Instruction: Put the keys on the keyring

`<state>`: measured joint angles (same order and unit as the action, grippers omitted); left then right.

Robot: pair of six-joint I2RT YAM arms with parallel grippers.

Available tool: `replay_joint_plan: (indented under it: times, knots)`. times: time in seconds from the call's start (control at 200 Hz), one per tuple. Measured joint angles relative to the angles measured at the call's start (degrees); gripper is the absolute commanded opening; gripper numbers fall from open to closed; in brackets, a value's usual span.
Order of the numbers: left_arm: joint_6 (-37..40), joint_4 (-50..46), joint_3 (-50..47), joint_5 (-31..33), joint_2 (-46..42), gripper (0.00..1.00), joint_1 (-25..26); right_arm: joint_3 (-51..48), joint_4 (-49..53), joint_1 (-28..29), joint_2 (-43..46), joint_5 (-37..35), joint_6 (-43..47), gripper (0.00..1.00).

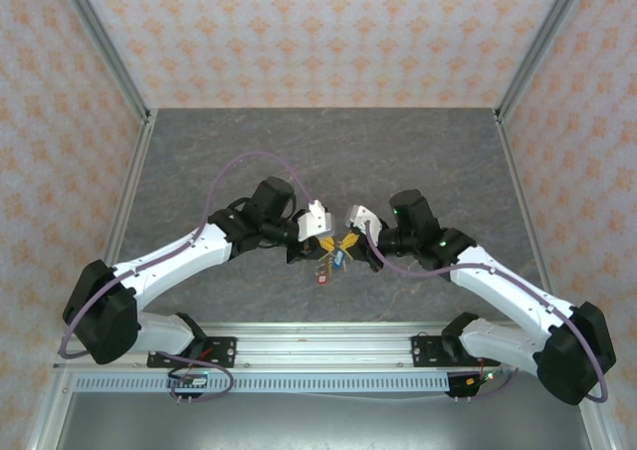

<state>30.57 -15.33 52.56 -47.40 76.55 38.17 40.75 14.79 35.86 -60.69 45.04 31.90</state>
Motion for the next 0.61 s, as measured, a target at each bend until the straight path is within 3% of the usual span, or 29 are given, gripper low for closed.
replay_joint_plan:
  times: [0.606]
  knots:
    - [-0.7,1.0,0.0,-0.1,0.8,0.25,0.5,-0.1,-0.7,0.3,-0.8,-0.1,0.4,0.00]
